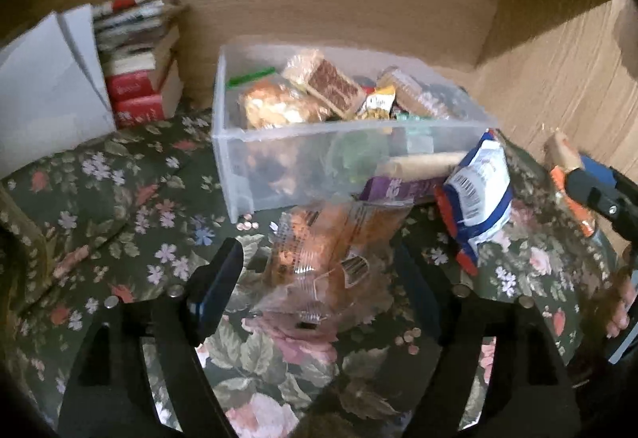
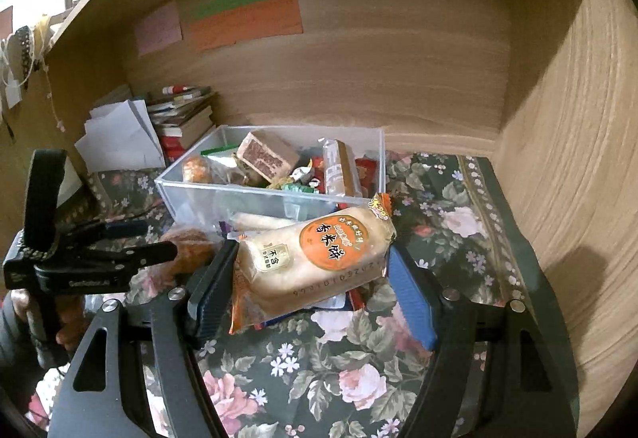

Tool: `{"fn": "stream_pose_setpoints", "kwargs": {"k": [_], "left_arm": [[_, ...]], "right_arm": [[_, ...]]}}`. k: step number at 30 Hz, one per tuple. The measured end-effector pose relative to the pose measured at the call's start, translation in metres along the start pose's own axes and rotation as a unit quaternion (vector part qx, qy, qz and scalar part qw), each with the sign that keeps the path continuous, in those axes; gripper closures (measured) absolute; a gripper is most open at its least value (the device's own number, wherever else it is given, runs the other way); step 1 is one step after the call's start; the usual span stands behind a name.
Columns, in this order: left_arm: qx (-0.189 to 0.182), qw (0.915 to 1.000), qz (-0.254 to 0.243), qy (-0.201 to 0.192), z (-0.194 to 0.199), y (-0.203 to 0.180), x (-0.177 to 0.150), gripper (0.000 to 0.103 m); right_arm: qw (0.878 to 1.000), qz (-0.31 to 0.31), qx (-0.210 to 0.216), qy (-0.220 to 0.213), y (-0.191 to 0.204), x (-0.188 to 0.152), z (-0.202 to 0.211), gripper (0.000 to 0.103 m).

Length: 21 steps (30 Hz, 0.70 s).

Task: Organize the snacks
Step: 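Carry the pastry bag and cake packet over the clear bin and open both tools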

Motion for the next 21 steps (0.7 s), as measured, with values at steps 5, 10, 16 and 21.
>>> {"fn": "stream_pose_setpoints", "kwargs": {"k": [5,10,16,21], "left_arm": [[-0.002,0.9994,-0.004,0.034,-0.028,0.0,0.007,0.025],[-0.004,0.9992,-0.016,0.036,-0.035,-0.006,0.011,0.046],[-0.005,0.9999,-0.012,-0.005,-0.004,-0.007,0.005,0.05],[-0.004,0.9985,-0.009,-0.054,0.036,-0.006,0.016,0.05]], "right_arm": [[1.0,-0.008,0.009,0.007,-0.003,0.001,-0.005,0.032],[1.0,-0.008,0.012,0.012,-0.002,0.001,-0.01,0.032],[1.0,-0.001,0.02,0.007,0.002,0.01,-0.014,0.032],[1.0,0.015,0.021,-0.006,0.012,0.026,-0.016,0.032]]}}
Point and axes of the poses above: each gripper's, at about its wrist camera, not at the fingertips, and z roughly against the way its jaws point, y to its left, x to its top, the point moved 1 cm from there along -z, roughly the way its jaws point, and after that the axes turned 10 degrees about y, right-handed, at the moved point
